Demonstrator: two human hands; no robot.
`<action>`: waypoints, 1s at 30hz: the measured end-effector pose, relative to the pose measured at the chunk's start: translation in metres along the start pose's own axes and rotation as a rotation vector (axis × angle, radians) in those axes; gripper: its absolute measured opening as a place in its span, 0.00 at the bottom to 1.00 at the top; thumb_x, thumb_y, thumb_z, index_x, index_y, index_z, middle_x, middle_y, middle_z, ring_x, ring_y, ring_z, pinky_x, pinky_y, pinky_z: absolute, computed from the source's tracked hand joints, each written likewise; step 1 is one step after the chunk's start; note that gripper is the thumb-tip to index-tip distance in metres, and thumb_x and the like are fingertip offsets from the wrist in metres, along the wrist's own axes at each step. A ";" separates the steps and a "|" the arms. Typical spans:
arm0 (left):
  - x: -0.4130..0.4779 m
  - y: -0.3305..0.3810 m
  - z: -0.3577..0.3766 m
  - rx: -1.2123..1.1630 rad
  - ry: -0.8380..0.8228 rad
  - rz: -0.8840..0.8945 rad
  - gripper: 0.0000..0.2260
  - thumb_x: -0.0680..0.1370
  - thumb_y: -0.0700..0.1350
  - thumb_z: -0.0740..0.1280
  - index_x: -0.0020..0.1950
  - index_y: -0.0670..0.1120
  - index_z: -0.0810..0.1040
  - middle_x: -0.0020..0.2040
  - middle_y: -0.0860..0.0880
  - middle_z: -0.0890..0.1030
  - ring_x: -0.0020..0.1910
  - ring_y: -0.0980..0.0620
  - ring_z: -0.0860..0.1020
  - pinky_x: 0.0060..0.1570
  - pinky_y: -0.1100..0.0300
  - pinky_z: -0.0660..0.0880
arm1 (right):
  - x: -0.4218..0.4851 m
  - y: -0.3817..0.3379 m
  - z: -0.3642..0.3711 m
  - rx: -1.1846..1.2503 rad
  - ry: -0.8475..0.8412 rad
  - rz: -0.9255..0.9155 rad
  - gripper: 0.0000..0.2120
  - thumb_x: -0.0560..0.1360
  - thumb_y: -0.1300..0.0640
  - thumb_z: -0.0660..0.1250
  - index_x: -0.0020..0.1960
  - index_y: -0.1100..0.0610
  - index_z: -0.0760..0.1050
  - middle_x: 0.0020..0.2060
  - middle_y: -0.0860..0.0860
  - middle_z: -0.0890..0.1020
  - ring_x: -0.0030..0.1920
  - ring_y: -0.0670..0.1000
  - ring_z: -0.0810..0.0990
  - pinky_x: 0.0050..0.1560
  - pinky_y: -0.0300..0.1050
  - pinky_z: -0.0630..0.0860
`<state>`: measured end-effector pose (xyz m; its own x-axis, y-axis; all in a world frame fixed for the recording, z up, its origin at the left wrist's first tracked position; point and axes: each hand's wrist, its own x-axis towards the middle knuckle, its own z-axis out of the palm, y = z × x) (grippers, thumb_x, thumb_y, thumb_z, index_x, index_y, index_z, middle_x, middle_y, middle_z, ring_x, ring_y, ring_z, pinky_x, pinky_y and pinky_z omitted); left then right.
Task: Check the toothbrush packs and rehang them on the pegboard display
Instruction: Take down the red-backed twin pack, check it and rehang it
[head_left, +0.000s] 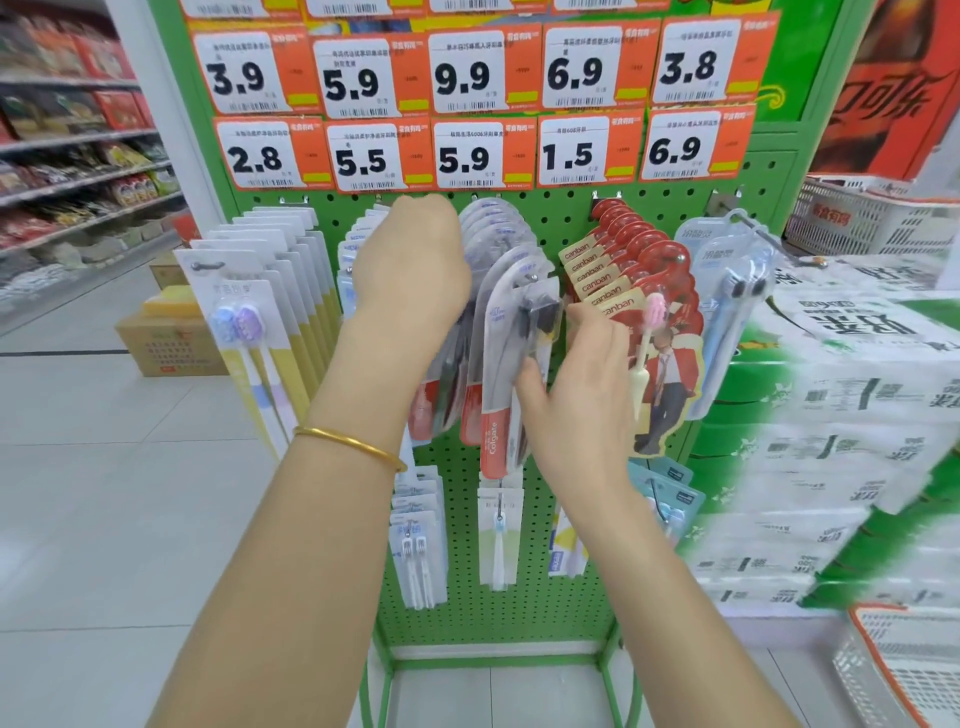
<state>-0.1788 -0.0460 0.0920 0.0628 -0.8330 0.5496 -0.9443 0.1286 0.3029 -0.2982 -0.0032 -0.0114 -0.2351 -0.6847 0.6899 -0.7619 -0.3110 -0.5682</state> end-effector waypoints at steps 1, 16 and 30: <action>-0.005 0.001 -0.002 0.009 0.004 -0.012 0.03 0.76 0.33 0.61 0.45 0.39 0.73 0.50 0.38 0.75 0.49 0.38 0.76 0.39 0.52 0.66 | -0.001 0.000 0.000 0.006 -0.004 0.001 0.25 0.72 0.60 0.67 0.66 0.62 0.66 0.57 0.57 0.72 0.53 0.51 0.65 0.48 0.47 0.67; -0.091 -0.023 0.001 -0.137 0.058 -0.145 0.07 0.76 0.33 0.58 0.38 0.35 0.70 0.39 0.32 0.71 0.42 0.35 0.73 0.27 0.53 0.61 | -0.041 0.016 -0.001 0.045 -0.090 -0.028 0.22 0.74 0.60 0.66 0.65 0.65 0.66 0.54 0.58 0.71 0.54 0.53 0.68 0.44 0.36 0.58; -0.163 -0.031 0.055 -0.760 -0.379 -0.321 0.10 0.80 0.40 0.61 0.39 0.47 0.75 0.28 0.54 0.68 0.28 0.55 0.64 0.32 0.60 0.63 | -0.121 0.083 -0.038 0.565 -0.592 0.517 0.06 0.79 0.57 0.61 0.50 0.54 0.77 0.46 0.47 0.81 0.43 0.42 0.78 0.43 0.33 0.73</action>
<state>-0.1776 0.0564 -0.0504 0.0487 -0.9940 0.0975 -0.4241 0.0678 0.9031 -0.3560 0.0785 -0.1255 0.0003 -0.9990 0.0439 -0.2110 -0.0429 -0.9765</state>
